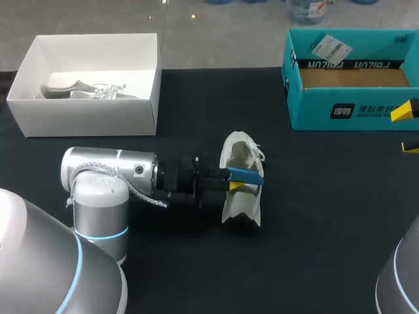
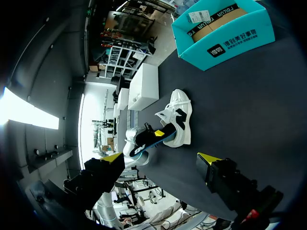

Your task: Take the shoe out of the shoebox, open the shoe tongue, remove and reinsert the insole, then place the shoe into the shoebox

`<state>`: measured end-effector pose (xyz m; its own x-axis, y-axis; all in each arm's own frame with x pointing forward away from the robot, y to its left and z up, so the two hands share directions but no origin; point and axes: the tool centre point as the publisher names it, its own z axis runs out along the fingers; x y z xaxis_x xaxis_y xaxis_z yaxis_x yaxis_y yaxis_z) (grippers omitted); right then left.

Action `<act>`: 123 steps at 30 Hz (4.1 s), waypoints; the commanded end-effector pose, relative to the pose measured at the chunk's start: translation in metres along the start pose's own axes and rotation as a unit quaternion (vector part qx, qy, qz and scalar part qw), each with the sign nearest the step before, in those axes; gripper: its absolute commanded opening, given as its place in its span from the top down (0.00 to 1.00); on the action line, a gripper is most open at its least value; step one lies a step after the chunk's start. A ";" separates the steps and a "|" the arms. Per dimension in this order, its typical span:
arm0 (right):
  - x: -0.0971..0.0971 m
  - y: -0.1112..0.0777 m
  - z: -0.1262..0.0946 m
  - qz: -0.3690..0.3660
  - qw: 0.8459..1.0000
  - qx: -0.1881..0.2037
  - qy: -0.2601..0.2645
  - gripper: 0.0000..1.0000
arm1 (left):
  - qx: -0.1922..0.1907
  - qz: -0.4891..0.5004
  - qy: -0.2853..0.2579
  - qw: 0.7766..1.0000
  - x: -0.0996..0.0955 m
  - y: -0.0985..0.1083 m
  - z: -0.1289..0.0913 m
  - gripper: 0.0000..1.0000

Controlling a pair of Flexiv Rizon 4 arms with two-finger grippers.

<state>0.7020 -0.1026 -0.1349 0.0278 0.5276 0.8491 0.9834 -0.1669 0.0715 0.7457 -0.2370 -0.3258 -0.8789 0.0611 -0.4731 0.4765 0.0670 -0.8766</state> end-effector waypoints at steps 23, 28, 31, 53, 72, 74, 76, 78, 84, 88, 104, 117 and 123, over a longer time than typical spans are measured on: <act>0.000 -0.001 0.000 0.001 1.000 -0.001 -0.001 0.00 | -0.006 0.045 0.015 0.999 -0.009 -0.018 -0.001 0.47; 0.000 -0.001 0.000 0.001 1.000 -0.001 -0.001 0.00 | -0.002 0.048 0.022 0.999 -0.008 -0.031 -0.006 0.50; 0.000 -0.001 0.000 0.001 1.000 -0.001 -0.001 0.00 | 0.002 0.053 0.028 0.998 -0.007 -0.038 -0.008 0.50; 0.000 -0.001 0.000 0.001 1.000 -0.001 -0.001 0.00 | -0.003 0.035 -0.004 0.999 -0.007 -0.024 0.004 1.00; 0.000 -0.001 0.000 0.001 1.000 -0.001 -0.001 0.00 | -0.029 0.023 -0.026 0.999 -0.017 -0.002 0.004 1.00; 0.000 -0.001 0.000 0.001 1.000 -0.001 -0.001 0.00 | -0.026 0.024 -0.028 0.999 -0.018 -0.008 0.001 0.51; 0.000 -0.001 0.000 0.001 1.000 -0.001 -0.001 0.00 | -0.019 0.027 -0.031 0.999 -0.019 -0.015 -0.003 0.44; 0.000 -0.001 0.000 0.001 1.000 -0.001 -0.001 0.00 | -0.012 0.030 -0.033 0.999 -0.021 -0.024 -0.007 0.44; 0.000 -0.001 0.000 0.001 1.000 -0.001 -0.001 0.00 | -0.002 0.043 -0.019 0.999 -0.019 -0.045 -0.013 0.44; 0.000 -0.001 0.000 0.001 1.000 -0.001 -0.001 0.00 | 0.002 0.044 0.000 0.999 -0.013 -0.051 -0.012 0.45; 0.000 -0.001 0.000 0.001 1.000 -0.001 -0.001 0.00 | -0.043 0.026 0.005 0.999 -0.004 -0.025 0.000 1.00; 0.000 -0.001 0.000 0.001 1.000 -0.001 -0.001 0.00 | -0.056 0.021 -0.023 0.998 -0.010 -0.002 0.003 1.00; 0.000 -0.001 0.000 0.001 1.000 -0.001 -0.001 0.00 | -0.069 0.022 -0.030 0.997 -0.018 0.010 0.002 1.00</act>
<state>0.7021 -0.1024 -0.1350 0.0280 0.5269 0.8494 0.9834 -0.1671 0.0712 0.7612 -0.2338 -0.3247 -0.8531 0.0094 -0.5217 0.5130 0.1977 -0.8353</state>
